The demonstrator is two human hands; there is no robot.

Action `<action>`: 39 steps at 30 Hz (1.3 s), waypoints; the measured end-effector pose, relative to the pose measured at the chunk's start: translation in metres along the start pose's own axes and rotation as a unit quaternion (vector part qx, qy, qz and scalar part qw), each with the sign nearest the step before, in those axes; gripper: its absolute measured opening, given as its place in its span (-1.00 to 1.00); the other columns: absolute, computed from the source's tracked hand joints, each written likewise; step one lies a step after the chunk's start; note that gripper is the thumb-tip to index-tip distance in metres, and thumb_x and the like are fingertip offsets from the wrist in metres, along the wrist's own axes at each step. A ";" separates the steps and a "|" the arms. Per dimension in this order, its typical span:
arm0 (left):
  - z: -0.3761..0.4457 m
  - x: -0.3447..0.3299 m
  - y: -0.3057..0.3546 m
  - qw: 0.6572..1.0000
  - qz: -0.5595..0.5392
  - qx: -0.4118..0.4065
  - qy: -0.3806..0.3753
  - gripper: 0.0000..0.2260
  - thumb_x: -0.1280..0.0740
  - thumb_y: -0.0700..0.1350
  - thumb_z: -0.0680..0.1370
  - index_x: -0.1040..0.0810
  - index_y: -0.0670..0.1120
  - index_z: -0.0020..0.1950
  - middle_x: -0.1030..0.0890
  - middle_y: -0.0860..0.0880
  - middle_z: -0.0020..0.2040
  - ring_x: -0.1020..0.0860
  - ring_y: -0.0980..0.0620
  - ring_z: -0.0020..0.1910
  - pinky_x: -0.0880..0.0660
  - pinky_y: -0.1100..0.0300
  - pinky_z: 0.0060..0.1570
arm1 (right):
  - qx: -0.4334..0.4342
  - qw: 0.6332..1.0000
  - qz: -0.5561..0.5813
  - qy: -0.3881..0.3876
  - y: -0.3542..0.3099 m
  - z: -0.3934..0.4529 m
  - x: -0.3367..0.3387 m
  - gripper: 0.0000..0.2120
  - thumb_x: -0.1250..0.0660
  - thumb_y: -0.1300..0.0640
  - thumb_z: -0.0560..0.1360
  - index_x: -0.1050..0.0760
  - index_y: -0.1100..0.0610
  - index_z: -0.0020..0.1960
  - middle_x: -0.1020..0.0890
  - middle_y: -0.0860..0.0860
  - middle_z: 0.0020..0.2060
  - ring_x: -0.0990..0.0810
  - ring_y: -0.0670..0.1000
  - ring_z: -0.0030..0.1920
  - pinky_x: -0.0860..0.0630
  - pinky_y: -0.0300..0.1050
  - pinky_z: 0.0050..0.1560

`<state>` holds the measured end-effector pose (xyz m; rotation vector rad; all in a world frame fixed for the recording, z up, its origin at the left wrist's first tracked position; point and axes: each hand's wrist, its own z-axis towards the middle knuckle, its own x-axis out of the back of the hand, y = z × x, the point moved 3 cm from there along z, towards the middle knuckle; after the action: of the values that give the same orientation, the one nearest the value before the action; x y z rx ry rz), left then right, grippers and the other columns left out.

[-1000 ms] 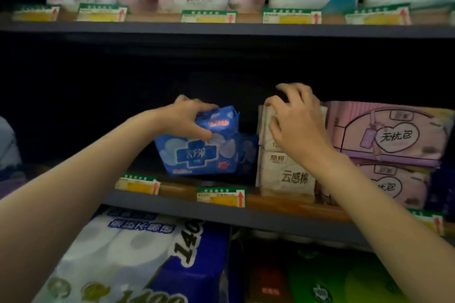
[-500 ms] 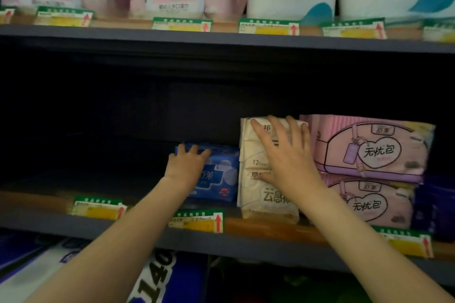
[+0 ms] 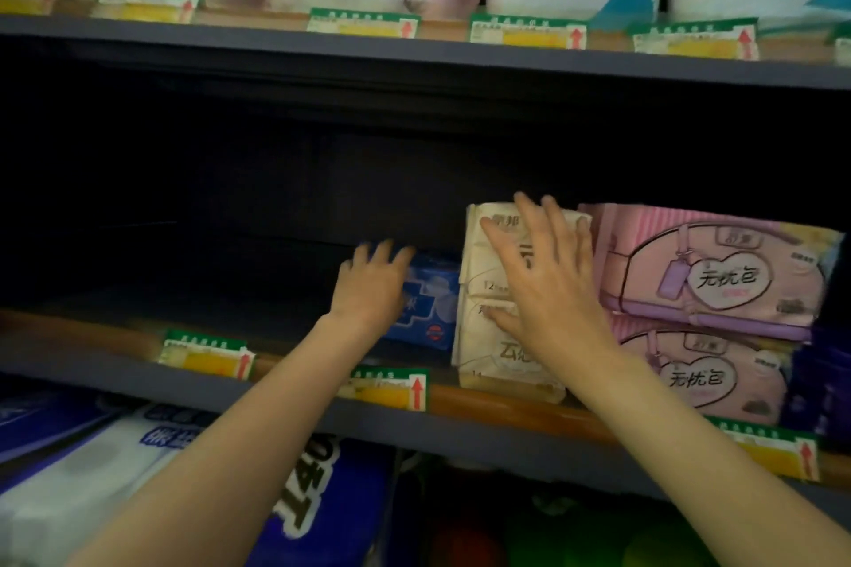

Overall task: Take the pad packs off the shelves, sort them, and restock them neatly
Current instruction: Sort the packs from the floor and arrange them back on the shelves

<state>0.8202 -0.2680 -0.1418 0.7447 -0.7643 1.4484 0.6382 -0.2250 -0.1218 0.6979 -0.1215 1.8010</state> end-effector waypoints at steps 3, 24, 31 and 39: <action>-0.040 0.020 -0.003 0.978 -0.029 -0.078 0.192 -0.59 -0.27 -0.12 0.48 -0.41 -0.08 0.34 -0.44 -0.10 0.29 -0.42 -0.17 0.23 -0.39 -0.04 0.08 | 0.059 0.986 0.104 0.118 -0.023 -0.032 0.003 -0.37 -0.45 0.08 0.33 -0.28 0.12 0.32 -0.25 0.23 0.37 -0.18 0.23 0.39 -0.22 0.23 0.38; -0.450 -0.138 -0.102 0.989 0.036 -0.068 -0.128 -0.78 -0.19 -0.18 0.46 -0.42 -0.09 0.09 -0.45 -0.09 0.08 -0.44 -0.14 -0.02 -0.35 0.01 -0.05 | 0.381 0.731 0.452 -0.340 -0.246 -0.408 -0.135 -0.54 -0.41 0.03 0.38 -0.40 0.10 0.23 -0.47 0.12 0.21 -0.45 0.08 0.23 -0.49 0.00 0.19; -0.506 -0.161 -0.107 0.960 0.100 -0.036 -0.261 -0.67 -0.13 -0.10 0.35 -0.56 -0.14 0.00 -0.57 -0.14 0.01 -0.38 -0.09 -0.03 -0.28 0.07 -0.04 | 0.457 0.541 0.352 -0.611 -0.334 -0.500 -0.148 -0.14 -0.33 -0.22 0.44 0.03 0.09 0.53 -0.10 0.21 0.46 -0.09 0.25 0.44 -0.05 0.19 0.40; -0.510 -0.168 -0.112 0.960 0.094 -0.024 -0.261 -0.67 -0.12 -0.06 0.38 -0.52 -0.12 0.04 -0.56 -0.12 0.05 -0.45 -0.11 -0.01 -0.31 0.06 -0.03 | 0.374 0.566 0.303 -0.670 -0.374 -0.540 -0.130 -0.06 -0.40 -0.11 0.42 0.17 0.03 0.53 -0.07 0.22 0.45 -0.19 0.30 0.38 -0.20 0.15 0.33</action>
<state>0.9380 0.0562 -0.5684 1.0572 -1.2998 1.4067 0.7840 0.0221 -0.7269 2.8626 -0.6924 1.3888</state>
